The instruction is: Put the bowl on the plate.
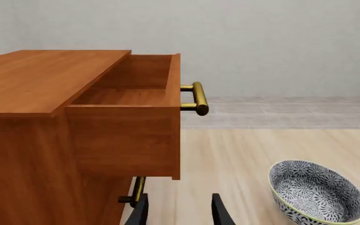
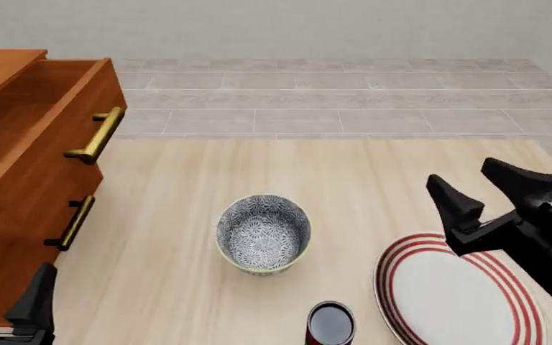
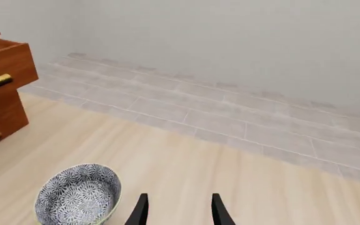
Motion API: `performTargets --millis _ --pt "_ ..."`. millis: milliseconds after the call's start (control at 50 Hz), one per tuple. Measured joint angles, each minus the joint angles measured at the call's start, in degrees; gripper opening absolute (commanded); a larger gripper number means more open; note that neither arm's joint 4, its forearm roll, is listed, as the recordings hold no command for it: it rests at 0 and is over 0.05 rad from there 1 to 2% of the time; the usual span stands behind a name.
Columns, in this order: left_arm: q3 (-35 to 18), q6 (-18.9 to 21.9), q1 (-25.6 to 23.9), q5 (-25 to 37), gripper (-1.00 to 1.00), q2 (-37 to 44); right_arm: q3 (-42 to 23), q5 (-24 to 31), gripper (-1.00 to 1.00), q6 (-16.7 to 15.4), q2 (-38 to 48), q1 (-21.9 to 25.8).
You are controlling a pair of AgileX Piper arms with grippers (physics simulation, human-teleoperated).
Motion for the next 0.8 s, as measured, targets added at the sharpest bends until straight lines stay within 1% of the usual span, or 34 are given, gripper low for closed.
performTargets --millis 240,320,560,800 --pt "0.0 0.0 0.0 0.0 1.0 0.0 -10.4 4.2 1.0 -1.4 14.1 7.4" --pt "0.0 0.0 0.0 0.0 1.0 0.0 -13.2 5.4 1.0 -2.1 17.8 9.2" --pt "0.0 0.0 0.0 0.0 1.0 0.0 -21.1 10.8 1.0 -2.5 27.9 13.6" --pt "0.0 0.0 0.0 0.0 1.0 0.0 -26.6 16.6 1.0 -1.1 34.2 17.3"
